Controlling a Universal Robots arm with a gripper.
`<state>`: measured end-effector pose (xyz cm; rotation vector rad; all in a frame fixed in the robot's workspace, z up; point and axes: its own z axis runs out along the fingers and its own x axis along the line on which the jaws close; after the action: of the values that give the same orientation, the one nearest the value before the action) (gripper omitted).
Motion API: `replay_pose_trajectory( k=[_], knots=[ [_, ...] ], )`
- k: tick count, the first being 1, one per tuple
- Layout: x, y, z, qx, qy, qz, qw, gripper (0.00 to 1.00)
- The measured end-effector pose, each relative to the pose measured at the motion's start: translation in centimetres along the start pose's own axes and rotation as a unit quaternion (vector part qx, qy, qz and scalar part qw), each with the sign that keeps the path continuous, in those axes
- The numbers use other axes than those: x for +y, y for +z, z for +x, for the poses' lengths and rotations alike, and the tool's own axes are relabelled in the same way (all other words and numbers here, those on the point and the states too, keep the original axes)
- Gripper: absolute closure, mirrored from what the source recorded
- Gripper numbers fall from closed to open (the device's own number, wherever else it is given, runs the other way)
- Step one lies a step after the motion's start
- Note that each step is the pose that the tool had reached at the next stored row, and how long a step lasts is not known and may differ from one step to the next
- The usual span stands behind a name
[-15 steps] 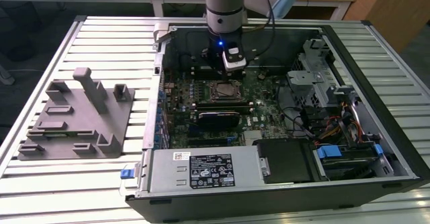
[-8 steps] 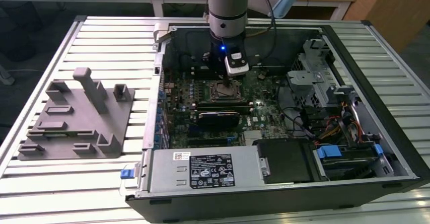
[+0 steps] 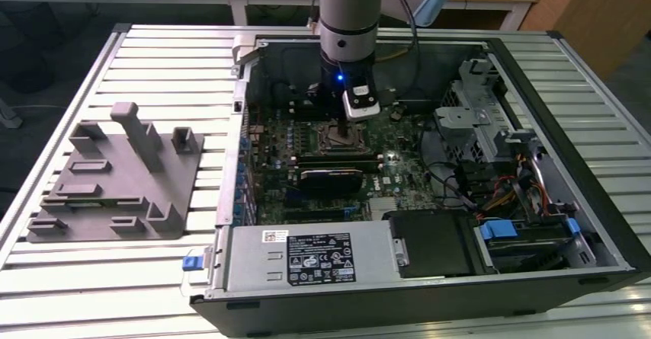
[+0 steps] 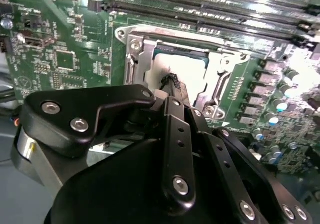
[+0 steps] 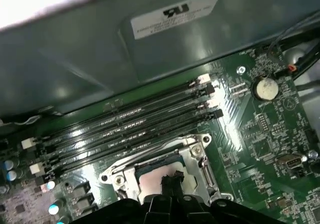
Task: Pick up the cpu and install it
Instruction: 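Install the first cpu locking lever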
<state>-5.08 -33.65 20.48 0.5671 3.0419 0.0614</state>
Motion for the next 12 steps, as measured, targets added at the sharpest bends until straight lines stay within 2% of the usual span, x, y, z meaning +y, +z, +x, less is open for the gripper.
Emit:
replay_pose_trajectory(
  k=[2, 8, 12],
  knots=[
    [-0.01, -0.01, 0.00, 0.0033, -0.001, 0.0034, 1.0000, 0.89],
    [-0.01, -0.01, 0.00, 0.0033, -0.002, 0.0033, 1.0000, 0.89],
    [0.02, -0.66, -0.03, 0.0033, -0.002, 0.0033, 1.0000, 0.89]
  ],
)
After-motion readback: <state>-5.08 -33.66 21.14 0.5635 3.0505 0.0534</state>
